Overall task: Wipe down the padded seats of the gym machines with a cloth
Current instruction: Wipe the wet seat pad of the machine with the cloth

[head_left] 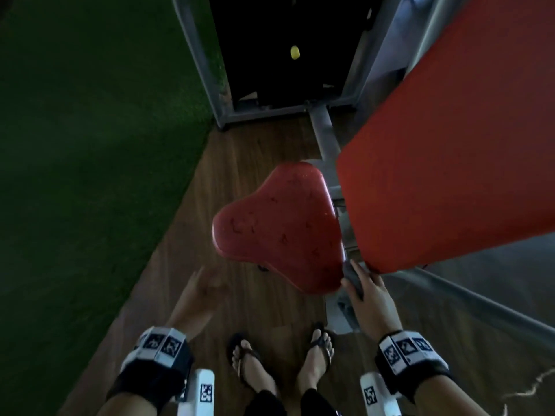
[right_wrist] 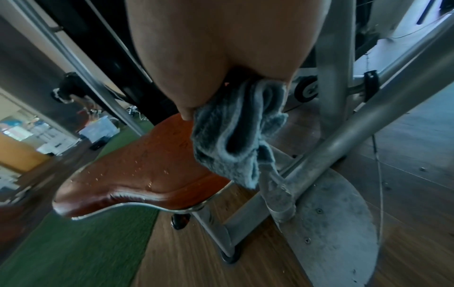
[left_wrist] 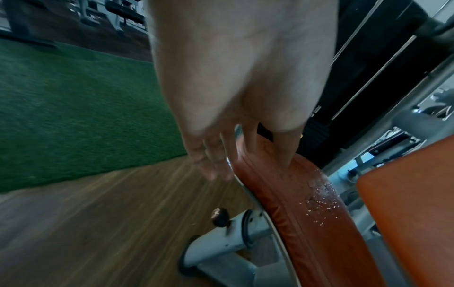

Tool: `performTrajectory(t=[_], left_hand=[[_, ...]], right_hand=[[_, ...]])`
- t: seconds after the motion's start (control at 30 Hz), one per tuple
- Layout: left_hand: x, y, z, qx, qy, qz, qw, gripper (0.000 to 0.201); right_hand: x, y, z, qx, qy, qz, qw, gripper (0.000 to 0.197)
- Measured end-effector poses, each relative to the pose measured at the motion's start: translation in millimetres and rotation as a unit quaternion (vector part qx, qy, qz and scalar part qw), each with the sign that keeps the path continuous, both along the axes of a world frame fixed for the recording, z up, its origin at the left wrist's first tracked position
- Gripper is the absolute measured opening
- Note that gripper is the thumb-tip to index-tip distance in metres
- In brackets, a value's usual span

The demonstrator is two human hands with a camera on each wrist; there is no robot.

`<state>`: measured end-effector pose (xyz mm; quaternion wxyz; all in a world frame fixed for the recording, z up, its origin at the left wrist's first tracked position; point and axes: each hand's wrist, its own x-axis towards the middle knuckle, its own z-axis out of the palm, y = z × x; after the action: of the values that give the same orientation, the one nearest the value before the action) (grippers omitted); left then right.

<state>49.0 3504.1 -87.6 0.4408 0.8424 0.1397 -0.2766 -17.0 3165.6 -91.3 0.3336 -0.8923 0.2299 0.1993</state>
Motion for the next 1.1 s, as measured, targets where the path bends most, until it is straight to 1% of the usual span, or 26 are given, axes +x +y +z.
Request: performTrajectory(t=[0.07, 0.1, 0.13, 0.2, 0.27, 0.33, 0.4, 0.43, 0.5, 0.6, 0.73, 0.83, 0.9, 0.97, 1.1], left_hand=[[14.5, -7.5, -15.6, 0.053, -0.052, -0.052, 0.996, 0.045], [19.0, -9.9, -25.9, 0.082, -0.095, -0.082, 0.989, 0.045], [21.5, -13.6, -31.1, 0.092, -0.118, -0.080, 0.985, 0.048], [24.1, -16.8, -44.7, 0.081, -0.144, -0.049, 0.985, 0.064], [27.8, -20.8, -53.2, 0.085, -0.180, -0.044, 0.979, 0.078], [28.9, -24.2, -58.4, 0.091, -0.208, -0.042, 0.973, 0.085], [31.9, -30.2, -54.5, 0.093, -0.219, -0.013, 0.971, 0.087], [31.9, -32.3, -53.2, 0.094, -0.220, -0.003, 0.971, 0.089], [32.8, -36.5, -49.7, 0.117, -0.193, 0.007, 0.974, 0.094], [34.0, -41.2, -48.7, 0.167, -0.156, -0.009, 0.973, 0.097], [31.4, -42.4, -54.9, 0.212, -0.167, -0.014, 0.963, 0.094], [30.2, -41.2, -57.5, 0.216, -0.178, -0.012, 0.960, 0.093], [31.3, -39.6, -57.8, 0.211, -0.177, -0.012, 0.961, 0.093], [32.4, -38.1, -57.8, 0.212, -0.176, -0.014, 0.961, 0.093], [32.5, -36.1, -56.9, 0.210, -0.174, -0.014, 0.962, 0.085]], right_hand=[[4.7, 5.8, -11.5, -0.009, -0.013, 0.004, 1.000, 0.058], [6.2, 8.7, -16.4, -0.015, -0.022, 0.014, 1.000, 0.060], [7.2, 11.5, -20.5, -0.018, -0.026, 0.023, 0.999, 0.062], [9.0, 15.3, -28.8, -0.029, -0.025, 0.036, 0.999, 0.065], [10.8, 20.4, -33.4, -0.063, -0.026, 0.048, 0.997, 0.060], [11.4, 25.5, -36.9, -0.102, -0.033, 0.058, 0.993, 0.054], [10.5, 28.7, -38.9, -0.125, -0.040, 0.067, 0.989, 0.052], [9.6, 29.7, -39.2, -0.132, -0.045, 0.070, 0.988, 0.051], [8.7, 30.1, -39.9, -0.136, -0.058, 0.069, 0.987, 0.049], [11.3, 29.8, -41.9, -0.139, -0.066, 0.054, 0.987, 0.048], [8.5, 29.1, -44.3, -0.143, -0.060, 0.038, 0.987, 0.048], [-4.7, 33.2, -45.2, -0.142, -0.074, 0.019, 0.987, 0.048], [-15.2, 38.9, -46.6, -0.146, -0.077, 0.034, 0.986, 0.050], [-21.1, 43.1, -47.1, -0.150, -0.060, 0.059, 0.985, 0.052], [-17.8, 41.4, -45.2, -0.150, -0.073, 0.087, 0.982, 0.051]])
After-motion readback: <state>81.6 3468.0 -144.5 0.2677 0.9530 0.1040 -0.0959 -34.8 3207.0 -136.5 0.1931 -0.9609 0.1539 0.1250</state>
